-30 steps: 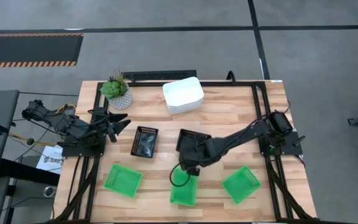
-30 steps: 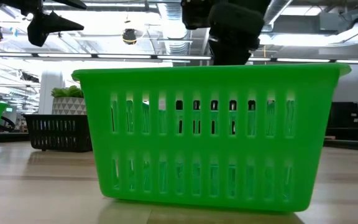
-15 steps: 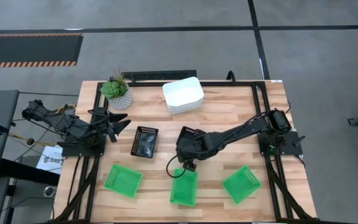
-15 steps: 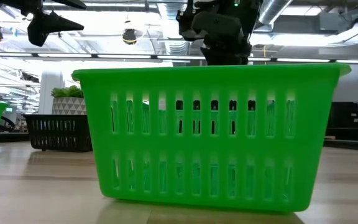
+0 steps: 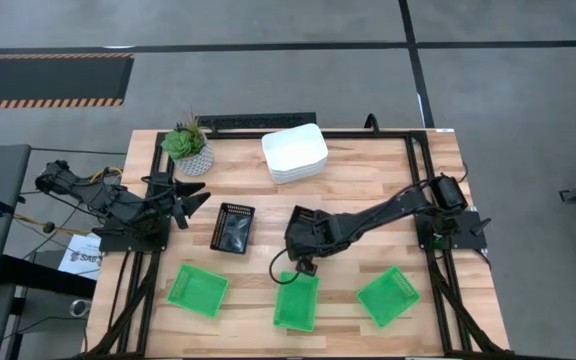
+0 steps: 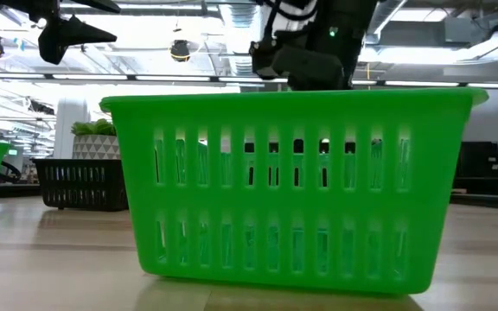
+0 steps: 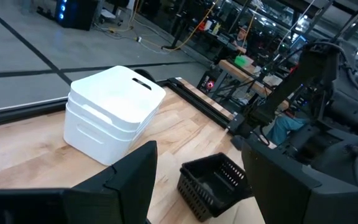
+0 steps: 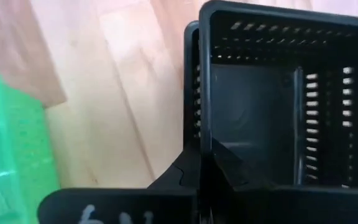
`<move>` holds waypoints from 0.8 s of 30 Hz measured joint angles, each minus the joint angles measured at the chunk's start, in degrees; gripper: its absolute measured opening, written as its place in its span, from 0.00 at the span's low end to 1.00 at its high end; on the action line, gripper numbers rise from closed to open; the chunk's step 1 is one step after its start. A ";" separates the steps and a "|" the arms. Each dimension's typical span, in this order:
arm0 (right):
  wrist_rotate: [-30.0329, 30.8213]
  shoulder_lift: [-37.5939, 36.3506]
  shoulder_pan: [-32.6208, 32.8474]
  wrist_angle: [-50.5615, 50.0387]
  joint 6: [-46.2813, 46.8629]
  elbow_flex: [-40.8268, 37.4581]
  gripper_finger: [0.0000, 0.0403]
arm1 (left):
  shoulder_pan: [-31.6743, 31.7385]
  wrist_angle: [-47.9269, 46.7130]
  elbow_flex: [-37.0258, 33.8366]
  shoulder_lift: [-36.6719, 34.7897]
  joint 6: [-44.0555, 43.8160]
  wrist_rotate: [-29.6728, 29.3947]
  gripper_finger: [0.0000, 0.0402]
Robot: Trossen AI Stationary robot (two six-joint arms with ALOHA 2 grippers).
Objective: Stack baskets by color
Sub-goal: Stack the right black bin on top of the center black bin
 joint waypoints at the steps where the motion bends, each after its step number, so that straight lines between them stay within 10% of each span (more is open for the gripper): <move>1: 0.05 0.00 -0.17 0.00 -0.71 -0.32 0.07 | -0.02 0.00 0.00 0.00 0.14 -0.02 0.56; 15: 0.06 0.00 -6.98 2.07 -19.87 -1.19 0.09 | -0.01 -0.02 0.00 -0.01 1.27 -0.33 0.56; 24: -1.63 0.00 -11.42 2.60 -26.88 -1.19 0.29 | 0.00 -0.02 0.00 -0.01 1.22 -0.31 0.56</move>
